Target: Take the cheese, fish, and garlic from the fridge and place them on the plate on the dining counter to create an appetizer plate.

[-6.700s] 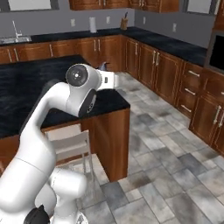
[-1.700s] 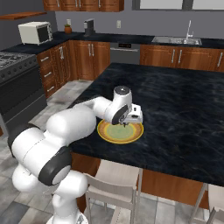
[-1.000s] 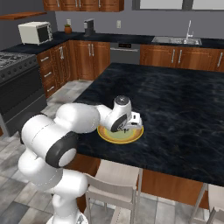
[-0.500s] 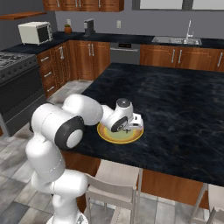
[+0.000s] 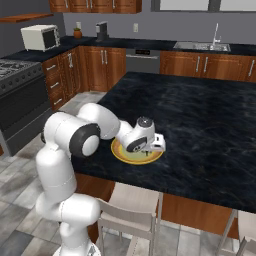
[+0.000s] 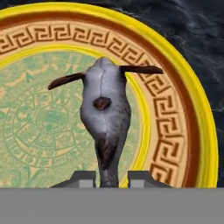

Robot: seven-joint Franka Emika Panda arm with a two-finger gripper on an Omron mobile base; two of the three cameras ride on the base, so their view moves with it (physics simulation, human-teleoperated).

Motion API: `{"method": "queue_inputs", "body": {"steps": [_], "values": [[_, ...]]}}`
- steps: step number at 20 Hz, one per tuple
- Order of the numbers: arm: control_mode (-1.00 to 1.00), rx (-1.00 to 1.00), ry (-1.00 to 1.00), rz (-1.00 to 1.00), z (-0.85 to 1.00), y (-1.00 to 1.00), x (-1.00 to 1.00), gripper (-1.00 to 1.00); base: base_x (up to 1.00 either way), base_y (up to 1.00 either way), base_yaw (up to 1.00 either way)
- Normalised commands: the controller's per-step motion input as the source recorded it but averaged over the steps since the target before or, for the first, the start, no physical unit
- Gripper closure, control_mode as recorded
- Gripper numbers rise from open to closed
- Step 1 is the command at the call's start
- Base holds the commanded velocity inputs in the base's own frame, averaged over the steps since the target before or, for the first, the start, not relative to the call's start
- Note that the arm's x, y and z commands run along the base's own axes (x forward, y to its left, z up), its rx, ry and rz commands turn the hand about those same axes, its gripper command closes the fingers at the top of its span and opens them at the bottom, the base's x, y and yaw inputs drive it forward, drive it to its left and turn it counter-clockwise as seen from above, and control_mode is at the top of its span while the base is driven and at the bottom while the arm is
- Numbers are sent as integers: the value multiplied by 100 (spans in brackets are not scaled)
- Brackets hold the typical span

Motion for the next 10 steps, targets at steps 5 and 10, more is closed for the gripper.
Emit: {"method": "queue_inputs", "body": {"steps": [5,10], "values": [[-100,0,0,0,5,0,-1,-100,0,0,0],[-100,0,0,0,47,0,-11,-100,0,0,0]]}}
